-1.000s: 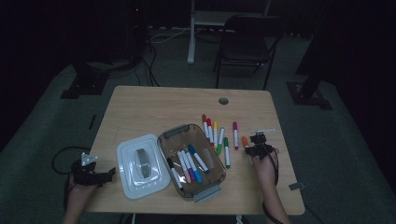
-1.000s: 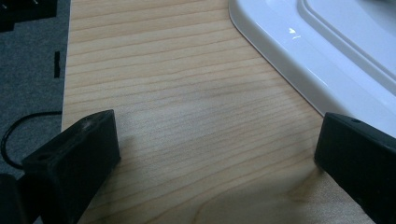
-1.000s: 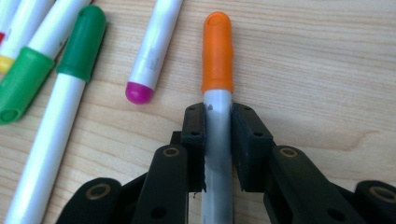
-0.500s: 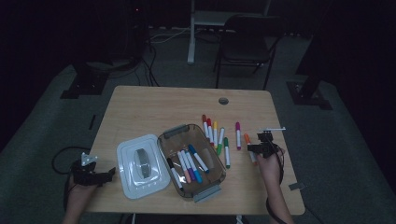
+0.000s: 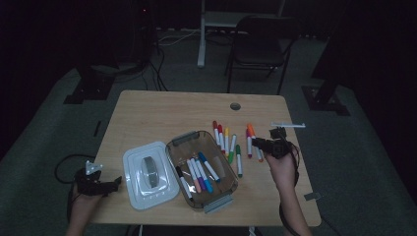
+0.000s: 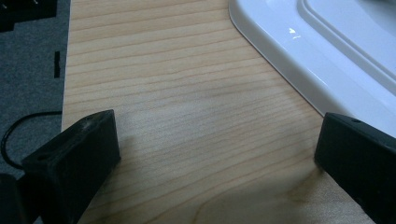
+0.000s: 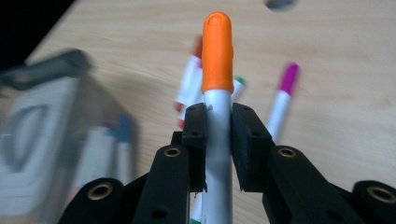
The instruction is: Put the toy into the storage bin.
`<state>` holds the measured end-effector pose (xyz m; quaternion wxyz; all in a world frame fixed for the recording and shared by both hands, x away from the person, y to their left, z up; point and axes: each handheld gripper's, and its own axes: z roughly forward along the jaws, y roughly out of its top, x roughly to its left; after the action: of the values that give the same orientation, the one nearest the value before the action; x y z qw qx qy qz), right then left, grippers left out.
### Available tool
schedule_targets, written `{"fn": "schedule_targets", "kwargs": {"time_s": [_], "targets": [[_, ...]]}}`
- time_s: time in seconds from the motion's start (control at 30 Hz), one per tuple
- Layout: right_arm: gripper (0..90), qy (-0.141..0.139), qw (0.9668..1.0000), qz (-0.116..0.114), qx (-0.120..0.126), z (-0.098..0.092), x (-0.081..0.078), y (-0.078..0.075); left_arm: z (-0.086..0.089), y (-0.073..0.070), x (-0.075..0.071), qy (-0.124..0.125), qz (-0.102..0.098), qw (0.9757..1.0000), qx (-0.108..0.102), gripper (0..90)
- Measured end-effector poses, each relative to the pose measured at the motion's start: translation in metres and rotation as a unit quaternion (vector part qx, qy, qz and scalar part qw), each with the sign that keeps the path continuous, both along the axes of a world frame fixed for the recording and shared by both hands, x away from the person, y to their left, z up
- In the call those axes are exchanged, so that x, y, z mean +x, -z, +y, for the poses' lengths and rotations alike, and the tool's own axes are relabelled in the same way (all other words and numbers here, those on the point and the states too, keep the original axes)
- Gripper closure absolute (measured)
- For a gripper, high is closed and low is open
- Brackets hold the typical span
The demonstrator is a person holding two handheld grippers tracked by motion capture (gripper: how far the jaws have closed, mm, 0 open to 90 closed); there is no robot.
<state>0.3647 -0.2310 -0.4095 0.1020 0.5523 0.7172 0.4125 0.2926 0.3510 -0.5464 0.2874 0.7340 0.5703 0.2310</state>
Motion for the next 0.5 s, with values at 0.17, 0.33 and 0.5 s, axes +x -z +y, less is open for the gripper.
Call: {"fn": "schedule_targets", "kwargs": {"time_s": [0.17,0.33,0.5], "targets": [[76.9,-0.033,0.9988,-0.018,0.030,0.017,-0.007,-0.021,0.000,0.000,0.000,0.001,0.000,1.0000,0.001,0.5],[76.9,-0.076,0.9947,-0.055,0.043,0.049,-0.021,-0.050,0.000,0.000,0.000,0.000,0.000,1.0000,0.000,0.5],[76.9,-0.102,0.9918,-0.069,0.035,0.073,-0.028,-0.060,0.000,0.000,0.000,0.000,0.001,1.0000,0.000,0.5]]}}
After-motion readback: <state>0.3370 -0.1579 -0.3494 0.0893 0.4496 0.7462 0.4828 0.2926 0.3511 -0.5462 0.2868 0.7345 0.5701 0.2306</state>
